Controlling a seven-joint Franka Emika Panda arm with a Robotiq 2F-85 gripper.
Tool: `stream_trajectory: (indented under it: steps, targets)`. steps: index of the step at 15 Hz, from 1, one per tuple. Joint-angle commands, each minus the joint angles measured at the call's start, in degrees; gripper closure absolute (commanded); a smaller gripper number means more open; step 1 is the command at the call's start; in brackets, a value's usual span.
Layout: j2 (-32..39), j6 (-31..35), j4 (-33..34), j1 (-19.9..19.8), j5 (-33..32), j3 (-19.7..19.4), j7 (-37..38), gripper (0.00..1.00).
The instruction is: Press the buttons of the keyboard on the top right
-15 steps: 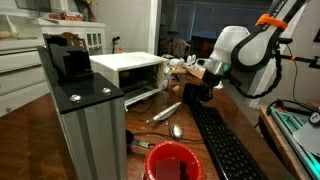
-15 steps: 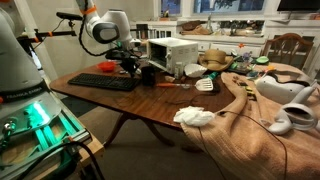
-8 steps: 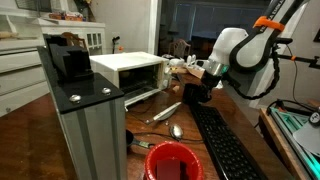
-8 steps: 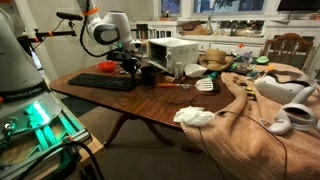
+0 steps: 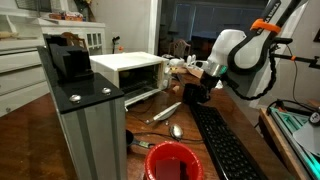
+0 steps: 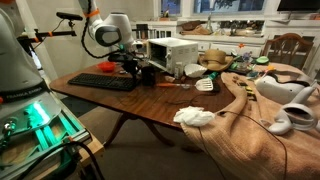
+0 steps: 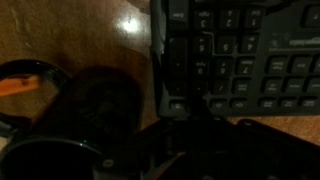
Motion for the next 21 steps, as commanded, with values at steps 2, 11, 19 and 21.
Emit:
stream_trajectory:
  steps: [2,11,19,21]
  targets:
    - [1.9,0.6,0.7,2.2,-2.5,-3.4,0.5,1.00]
    - [-1.1,-1.4,-0.2,4.1,-1.5,-3.9,1.7,1.00]
    - [-9.1,-6.9,-2.6,5.3,-0.1,-2.6,8.0,1.00]
    - [-12.1,-8.9,-3.7,6.0,-1.7,-3.3,11.6,1.00]
